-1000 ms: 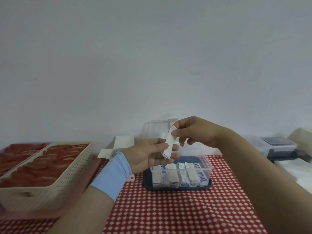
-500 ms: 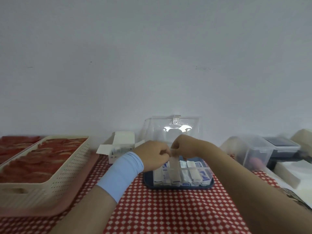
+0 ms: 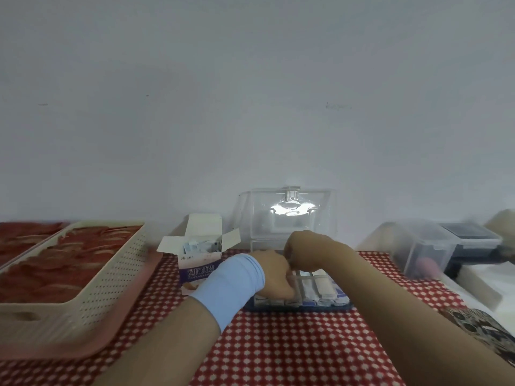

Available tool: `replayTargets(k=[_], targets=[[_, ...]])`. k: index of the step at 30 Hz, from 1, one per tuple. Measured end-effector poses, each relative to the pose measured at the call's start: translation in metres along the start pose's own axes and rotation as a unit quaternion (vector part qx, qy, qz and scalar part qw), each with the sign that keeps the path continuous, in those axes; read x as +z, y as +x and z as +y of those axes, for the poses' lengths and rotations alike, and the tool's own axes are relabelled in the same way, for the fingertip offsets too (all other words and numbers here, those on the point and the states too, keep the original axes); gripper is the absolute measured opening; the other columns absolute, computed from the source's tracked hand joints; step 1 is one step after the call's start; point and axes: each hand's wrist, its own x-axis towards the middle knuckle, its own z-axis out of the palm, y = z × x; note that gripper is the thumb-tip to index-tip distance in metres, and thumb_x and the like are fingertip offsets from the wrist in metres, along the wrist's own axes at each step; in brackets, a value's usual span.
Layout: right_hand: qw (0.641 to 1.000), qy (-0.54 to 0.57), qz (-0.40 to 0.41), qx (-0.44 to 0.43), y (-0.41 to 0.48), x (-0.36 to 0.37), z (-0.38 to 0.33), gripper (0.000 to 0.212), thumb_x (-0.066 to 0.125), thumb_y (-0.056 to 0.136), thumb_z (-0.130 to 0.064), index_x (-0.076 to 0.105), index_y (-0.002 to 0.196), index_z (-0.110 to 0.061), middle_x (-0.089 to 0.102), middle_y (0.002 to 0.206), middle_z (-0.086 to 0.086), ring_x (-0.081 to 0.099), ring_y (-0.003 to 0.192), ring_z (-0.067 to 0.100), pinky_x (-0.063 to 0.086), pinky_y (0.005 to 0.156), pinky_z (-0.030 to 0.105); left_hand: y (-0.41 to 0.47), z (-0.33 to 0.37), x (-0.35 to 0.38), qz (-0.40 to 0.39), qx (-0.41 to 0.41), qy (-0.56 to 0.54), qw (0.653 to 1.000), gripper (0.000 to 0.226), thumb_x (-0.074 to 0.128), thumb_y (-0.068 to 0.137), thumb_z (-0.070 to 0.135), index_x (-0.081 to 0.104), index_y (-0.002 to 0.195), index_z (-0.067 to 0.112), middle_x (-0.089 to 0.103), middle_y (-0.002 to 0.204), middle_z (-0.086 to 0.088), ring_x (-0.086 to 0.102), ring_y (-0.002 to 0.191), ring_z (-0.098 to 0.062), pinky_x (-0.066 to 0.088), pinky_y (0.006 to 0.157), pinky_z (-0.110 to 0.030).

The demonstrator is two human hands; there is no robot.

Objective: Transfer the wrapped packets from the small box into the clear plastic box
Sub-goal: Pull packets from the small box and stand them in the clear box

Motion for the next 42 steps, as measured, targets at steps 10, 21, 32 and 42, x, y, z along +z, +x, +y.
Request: replayTargets(k=[10, 21, 32, 42], targets=[[0.997, -0.052, 0.055, 0.012, -0.012, -0.009, 0.028, 0.024, 0.057, 0.093, -0.018, 0.074, 0.110, -0.018, 0.072, 0.102, 0.003, 0.069, 0.084, 0.023, 0.057, 0.074, 0.031, 0.008, 0.000, 0.005, 0.021, 0.016, 0.011, 1.000, 0.030, 0.051, 0.089, 0.041, 0.055, 0.068, 0.021, 0.055, 0.094, -0.004, 0.051, 0.076, -0.019, 0.052, 0.079, -0.037], [0.999, -0.014, 0.041, -0.004, -0.003, 0.005, 0.032, 0.026, 0.071, 0.087, -0.019, 0.073, 0.113, -0.015, 0.071, 0.106, 0.003, 0.067, 0.093, 0.022, 0.057, 0.090, 0.035, 0.007, -0.001, 0.008, 0.034, 0.024, 0.010, 0.999, 0.031, 0.051, 0.092, 0.042, 0.068, 0.104, 0.019, 0.057, 0.106, -0.006, 0.058, 0.093, -0.023, 0.049, 0.080, -0.032], [1.000, -0.008, 0.005, -0.014, -0.004, 0.002, 0.029, 0.028, 0.067, 0.089, -0.014, 0.072, 0.116, -0.015, 0.071, 0.109, 0.005, 0.068, 0.093, 0.024, 0.058, 0.084, 0.032, 0.004, 0.001, 0.008, 0.042, 0.029, 0.018, 0.999, 0.043, 0.051, 0.093, 0.043, 0.063, 0.128, 0.021, 0.059, 0.117, -0.003, 0.058, 0.103, -0.023, 0.047, 0.085, -0.031], [1.000, -0.013, -0.012, -0.014, -0.015, -0.004, 0.023, 0.034, 0.074, 0.088, -0.020, 0.070, 0.121, -0.015, 0.072, 0.109, 0.005, 0.071, 0.083, 0.020, 0.060, 0.081, 0.030, -0.002, 0.004, 0.006, 0.041, 0.028, 0.022, 0.999, 0.037, 0.051, 0.093, 0.041, 0.065, 0.119, 0.019, 0.057, 0.112, -0.003, 0.057, 0.101, -0.023, 0.048, 0.082, -0.033]])
